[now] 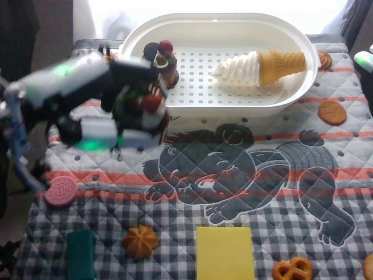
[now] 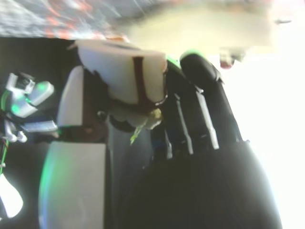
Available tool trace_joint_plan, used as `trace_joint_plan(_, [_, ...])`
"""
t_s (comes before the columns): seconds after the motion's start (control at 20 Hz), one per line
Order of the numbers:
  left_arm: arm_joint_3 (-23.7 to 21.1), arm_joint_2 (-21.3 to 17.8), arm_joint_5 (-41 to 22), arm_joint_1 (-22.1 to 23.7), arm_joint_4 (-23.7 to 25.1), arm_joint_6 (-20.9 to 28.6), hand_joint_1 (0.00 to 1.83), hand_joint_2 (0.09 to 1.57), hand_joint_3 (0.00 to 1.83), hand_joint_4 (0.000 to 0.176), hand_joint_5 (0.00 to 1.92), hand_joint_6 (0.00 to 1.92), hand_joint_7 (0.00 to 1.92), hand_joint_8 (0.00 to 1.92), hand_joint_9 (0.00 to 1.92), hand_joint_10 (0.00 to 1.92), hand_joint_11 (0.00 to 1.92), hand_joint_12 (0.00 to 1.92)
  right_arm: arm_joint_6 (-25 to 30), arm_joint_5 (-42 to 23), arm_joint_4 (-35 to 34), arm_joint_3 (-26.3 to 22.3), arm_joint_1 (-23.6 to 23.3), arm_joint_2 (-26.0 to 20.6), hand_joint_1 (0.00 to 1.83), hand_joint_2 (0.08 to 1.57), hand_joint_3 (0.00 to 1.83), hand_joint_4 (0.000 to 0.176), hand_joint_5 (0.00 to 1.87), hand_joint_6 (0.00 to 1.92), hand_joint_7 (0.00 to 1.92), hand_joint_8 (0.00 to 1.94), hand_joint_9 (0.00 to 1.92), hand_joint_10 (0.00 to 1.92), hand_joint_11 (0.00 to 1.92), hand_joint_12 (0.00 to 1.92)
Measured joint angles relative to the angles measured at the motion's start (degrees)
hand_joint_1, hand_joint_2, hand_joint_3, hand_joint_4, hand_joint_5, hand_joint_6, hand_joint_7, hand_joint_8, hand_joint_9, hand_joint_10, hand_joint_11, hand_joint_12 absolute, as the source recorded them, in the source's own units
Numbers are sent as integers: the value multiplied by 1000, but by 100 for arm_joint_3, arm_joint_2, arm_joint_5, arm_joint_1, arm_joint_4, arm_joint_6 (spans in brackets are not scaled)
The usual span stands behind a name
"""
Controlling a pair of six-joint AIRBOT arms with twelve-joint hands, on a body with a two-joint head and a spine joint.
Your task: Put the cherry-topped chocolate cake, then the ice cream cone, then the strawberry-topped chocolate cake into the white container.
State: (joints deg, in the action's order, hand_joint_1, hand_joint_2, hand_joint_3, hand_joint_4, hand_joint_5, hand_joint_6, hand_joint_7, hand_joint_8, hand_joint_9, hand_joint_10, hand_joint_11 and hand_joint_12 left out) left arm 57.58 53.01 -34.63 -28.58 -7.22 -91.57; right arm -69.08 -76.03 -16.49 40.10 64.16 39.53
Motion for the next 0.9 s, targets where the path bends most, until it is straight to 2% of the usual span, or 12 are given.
trace_joint_plan(0.05, [142,133,118,186,-44,-4,1321,1197,0,0,771,1136,821,1349,772,1535,627,1804,0,9,-4,0,0,2,718,1198,0,0,0,0,0,0,120,44,0,1080])
trace_joint_plan(0.15, [472,435,367,560,-188,-42,1344,1211,3,0,716,1214,801,1369,752,1509,661,1725,66,-9,-44,15,2,2,688,1193,0,0,0,0,0,0,107,43,0,1040])
trace_joint_plan(0.3, [787,850,767,820,-815,-844,1341,1228,1,0,723,1283,751,1393,698,1562,519,1776,79,4,-166,52,44,26,691,1201,1,0,0,0,0,0,98,44,0,1005])
trace_joint_plan(0.35, [927,994,909,905,-920,-870,1233,1238,4,0,792,1129,710,1619,615,1803,615,1892,81,0,-175,55,57,31,715,1200,1,0,0,0,0,0,94,43,0,956])
trace_joint_plan(0.5, [1349,1388,1047,1056,-1239,-881,1339,1217,0,0,728,1287,795,1339,710,1528,512,1850,101,2,-177,55,103,31,712,1202,1,0,0,0,16,5,109,51,0,1000])
trace_joint_plan(0.55, [1475,1513,1071,1075,-1333,-881,1339,1221,1,0,715,1311,792,1334,695,1523,454,1810,101,4,-192,55,103,31,720,1199,0,0,0,0,29,6,119,56,0,1031])
trace_joint_plan(0.6, [1547,1587,1132,1078,-1342,-883,1197,1237,2,0,690,1317,800,1396,579,1421,384,1851,101,4,-195,59,103,31,728,1199,0,0,0,0,28,4,119,57,0,1058])
trace_joint_plan(0.65, [1617,1681,1244,1080,-1427,-885,1286,1217,0,0,527,1004,769,1367,454,1427,245,1907,101,11,-197,66,103,31,733,1203,1,0,0,0,32,4,122,60,0,1116])
trace_joint_plan(0.7, [1646,1725,1320,1080,-1429,-885,1175,1157,0,0,457,820,538,1176,391,1434,219,1918,101,2,-192,66,103,31,743,1203,1,0,0,0,39,6,124,62,0,1126])
trace_joint_plan(0.75, [1670,1775,1386,1080,-1434,-887,1093,1119,0,10,349,698,364,1130,304,1514,237,1920,101,9,-190,66,103,31,740,1206,2,0,0,0,31,2,113,59,0,1124])
trace_joint_plan(0.85, [1670,1786,1403,1080,-1443,-887,997,1101,0,82,167,533,171,937,113,1408,118,1921,101,9,-197,66,103,31,747,1213,5,0,0,0,28,1,114,60,0,1123])
trace_joint_plan(0.9, [1670,1786,1403,1078,-1453,-885,974,1090,0,104,115,484,109,892,32,1394,35,1921,101,9,-199,66,103,31,756,1213,5,0,0,0,25,0,115,62,0,1124])
